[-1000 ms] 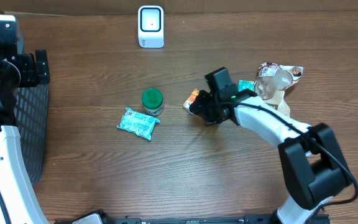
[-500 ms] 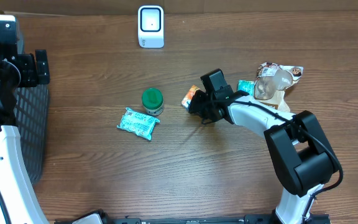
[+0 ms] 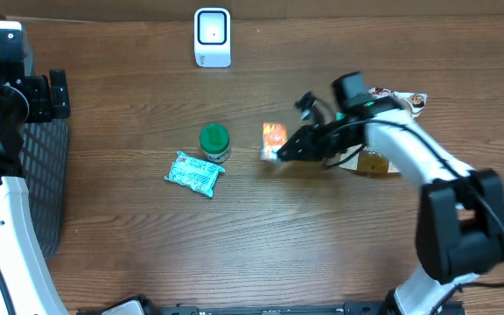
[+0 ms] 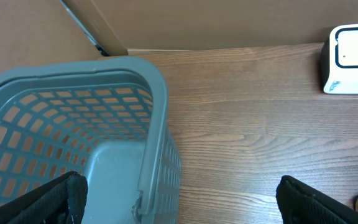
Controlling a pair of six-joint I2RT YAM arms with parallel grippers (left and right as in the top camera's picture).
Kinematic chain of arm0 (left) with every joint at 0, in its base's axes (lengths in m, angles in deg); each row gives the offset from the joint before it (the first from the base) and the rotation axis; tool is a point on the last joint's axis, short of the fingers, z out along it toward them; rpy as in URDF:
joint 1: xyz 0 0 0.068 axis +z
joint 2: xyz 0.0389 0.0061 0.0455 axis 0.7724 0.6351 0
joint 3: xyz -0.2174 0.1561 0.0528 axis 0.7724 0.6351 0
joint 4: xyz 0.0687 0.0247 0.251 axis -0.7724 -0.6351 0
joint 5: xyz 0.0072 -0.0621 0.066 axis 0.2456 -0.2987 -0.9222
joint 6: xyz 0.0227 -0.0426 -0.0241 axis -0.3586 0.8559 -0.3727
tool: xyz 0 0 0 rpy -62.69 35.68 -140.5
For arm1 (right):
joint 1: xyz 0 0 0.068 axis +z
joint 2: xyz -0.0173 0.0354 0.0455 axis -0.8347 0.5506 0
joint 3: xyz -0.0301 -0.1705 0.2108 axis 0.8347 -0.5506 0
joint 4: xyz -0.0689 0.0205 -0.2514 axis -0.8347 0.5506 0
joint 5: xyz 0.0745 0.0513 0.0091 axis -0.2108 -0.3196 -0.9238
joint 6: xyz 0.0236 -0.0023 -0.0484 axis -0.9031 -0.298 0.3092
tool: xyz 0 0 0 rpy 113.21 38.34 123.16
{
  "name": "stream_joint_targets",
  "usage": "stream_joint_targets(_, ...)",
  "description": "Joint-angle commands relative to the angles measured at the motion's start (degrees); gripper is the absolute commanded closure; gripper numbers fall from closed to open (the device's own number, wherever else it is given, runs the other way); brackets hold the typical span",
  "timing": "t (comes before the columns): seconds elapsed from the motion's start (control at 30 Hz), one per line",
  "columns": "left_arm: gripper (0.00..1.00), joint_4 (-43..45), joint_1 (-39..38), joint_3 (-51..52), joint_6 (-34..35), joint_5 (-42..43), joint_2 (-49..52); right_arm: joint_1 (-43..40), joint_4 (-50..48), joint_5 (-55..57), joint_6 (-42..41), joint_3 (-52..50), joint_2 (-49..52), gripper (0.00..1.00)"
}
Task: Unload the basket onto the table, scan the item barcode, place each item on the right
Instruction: 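Lift the Kleenex pack with the right gripper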
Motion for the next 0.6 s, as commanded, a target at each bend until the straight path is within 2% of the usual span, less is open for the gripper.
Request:
stream_joint_targets(0.0,0.00,0.22,0.20,-1.20,-1.05,0.42,0.09,-1.55,3.98,-9.70,17.77,1.22,-1.55,0.96)
stream_joint_targets(0.1,0.01,0.22,0.20,-1.20,-1.07,0.44,0.09,-1.55,7.52,-8.74,21.03,1.22,-1.55,0.96)
stream_joint_targets(0.27,0.00,0.22,0.20,-1.20,-1.07,0.44,0.09,-1.31,9.35,-7.80,20.06,1.22,-1.55,0.96)
stream_joint_targets(0.4,0.00,0.22,0.20,-1.20,-1.05,0.44,0.09,-1.31,8.13,-10.27,14.05,1.22,-1.55,0.96)
stream_joint_targets(0.57,0.01,0.22,0.20,-1.20,-1.05,0.44,0.09,-1.40,2.49,-14.05,-1.09,1.22,-1.55,0.96)
